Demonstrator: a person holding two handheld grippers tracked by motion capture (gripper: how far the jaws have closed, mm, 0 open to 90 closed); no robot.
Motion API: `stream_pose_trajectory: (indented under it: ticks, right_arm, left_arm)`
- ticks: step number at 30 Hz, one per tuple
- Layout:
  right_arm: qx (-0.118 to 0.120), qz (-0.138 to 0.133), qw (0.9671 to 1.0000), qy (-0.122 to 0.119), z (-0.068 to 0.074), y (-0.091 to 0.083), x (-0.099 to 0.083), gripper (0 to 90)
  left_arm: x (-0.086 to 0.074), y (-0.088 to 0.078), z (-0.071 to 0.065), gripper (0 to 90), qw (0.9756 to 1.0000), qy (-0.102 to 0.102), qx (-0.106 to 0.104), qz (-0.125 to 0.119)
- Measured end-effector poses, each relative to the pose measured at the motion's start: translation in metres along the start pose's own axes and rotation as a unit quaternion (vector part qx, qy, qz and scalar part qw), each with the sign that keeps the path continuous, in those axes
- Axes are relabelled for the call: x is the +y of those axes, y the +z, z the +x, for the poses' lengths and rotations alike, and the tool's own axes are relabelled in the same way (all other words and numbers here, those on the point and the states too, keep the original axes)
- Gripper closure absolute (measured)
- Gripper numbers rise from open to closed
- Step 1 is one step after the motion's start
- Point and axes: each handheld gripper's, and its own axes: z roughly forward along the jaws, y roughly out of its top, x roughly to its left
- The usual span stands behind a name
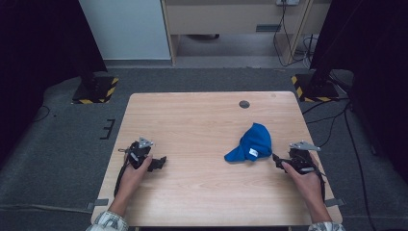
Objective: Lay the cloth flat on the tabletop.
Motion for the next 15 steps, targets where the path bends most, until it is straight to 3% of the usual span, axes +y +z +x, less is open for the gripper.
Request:
stream_pose_trajectory:
  ticks: [8, 15]
  right_arm:
    - [0.033, -0.017, 0.9986, -0.037, 0.015, -0.006, 0.011, 43.7]
    - [0.056, -0.035, 0.9962, -0.056, 0.026, -0.01, 0.017, 49.1]
  left_arm:
    - [0.0, 0.0, 0.0, 0.0, 1.0, 0.001, 0.0, 0.0]
    - [0.0, 0.0, 0.0, 0.0, 1.0, 0.001, -0.001, 0.0]
